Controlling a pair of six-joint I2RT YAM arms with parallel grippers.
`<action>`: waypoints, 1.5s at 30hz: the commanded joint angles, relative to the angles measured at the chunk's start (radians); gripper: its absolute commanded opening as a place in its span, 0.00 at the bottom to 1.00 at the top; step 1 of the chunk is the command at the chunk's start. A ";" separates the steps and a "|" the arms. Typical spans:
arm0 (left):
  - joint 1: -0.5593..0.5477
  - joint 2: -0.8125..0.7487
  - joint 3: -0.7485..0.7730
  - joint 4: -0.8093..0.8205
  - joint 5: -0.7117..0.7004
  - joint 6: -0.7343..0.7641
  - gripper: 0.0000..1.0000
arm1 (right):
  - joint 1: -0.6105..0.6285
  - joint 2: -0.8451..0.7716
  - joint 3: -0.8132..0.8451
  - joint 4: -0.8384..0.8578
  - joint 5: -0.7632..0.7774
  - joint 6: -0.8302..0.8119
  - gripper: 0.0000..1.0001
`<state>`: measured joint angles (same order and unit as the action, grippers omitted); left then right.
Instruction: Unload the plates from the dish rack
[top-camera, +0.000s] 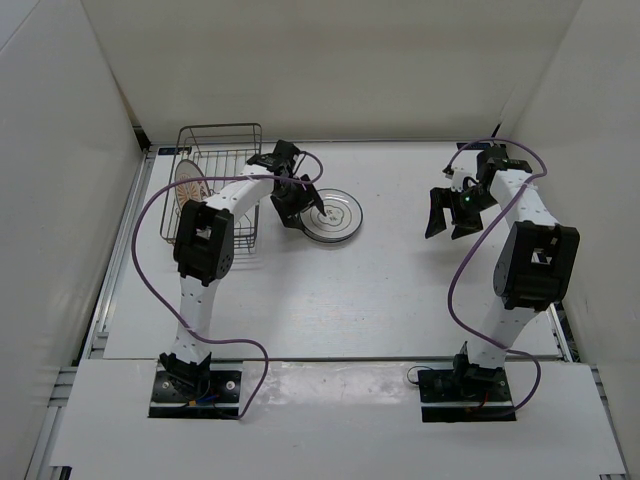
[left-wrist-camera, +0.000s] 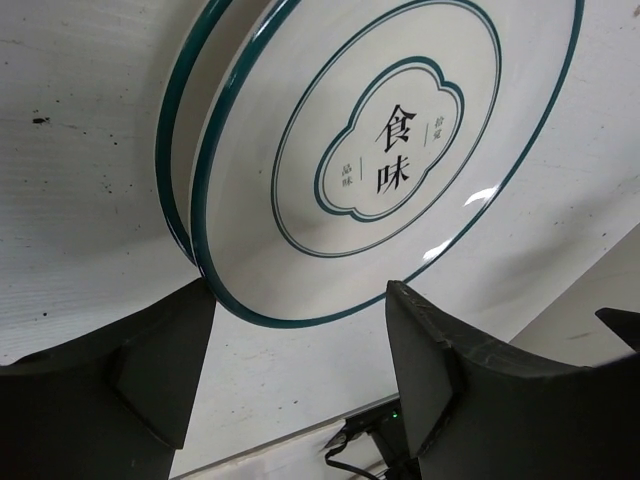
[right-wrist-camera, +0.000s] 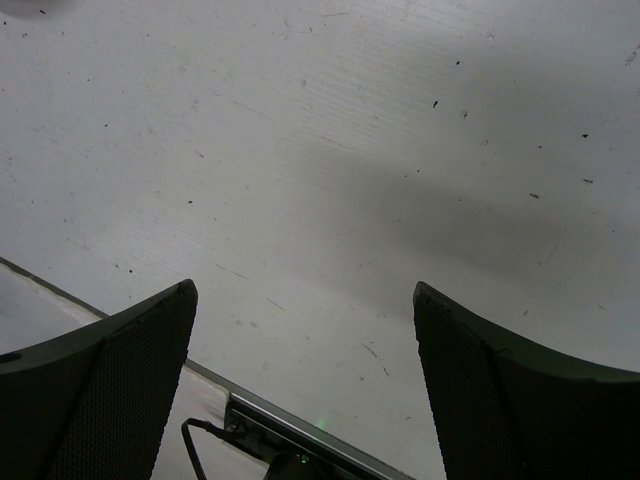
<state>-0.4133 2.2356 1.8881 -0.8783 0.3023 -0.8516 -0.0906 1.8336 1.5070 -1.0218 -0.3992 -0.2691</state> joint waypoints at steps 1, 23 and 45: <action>-0.001 -0.031 0.029 0.001 0.031 -0.014 0.79 | -0.005 -0.011 0.009 -0.001 -0.013 -0.002 0.90; 0.004 -0.163 -0.021 -0.070 -0.081 0.104 0.79 | -0.005 -0.004 -0.014 0.022 -0.033 0.013 0.90; 0.269 -0.634 -0.161 0.245 -0.430 0.682 0.46 | -0.003 0.000 0.041 0.029 -0.173 0.070 0.90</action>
<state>-0.1497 1.6356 1.7424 -0.6025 -0.0231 -0.2989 -0.0906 1.8336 1.5150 -0.9882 -0.5476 -0.1909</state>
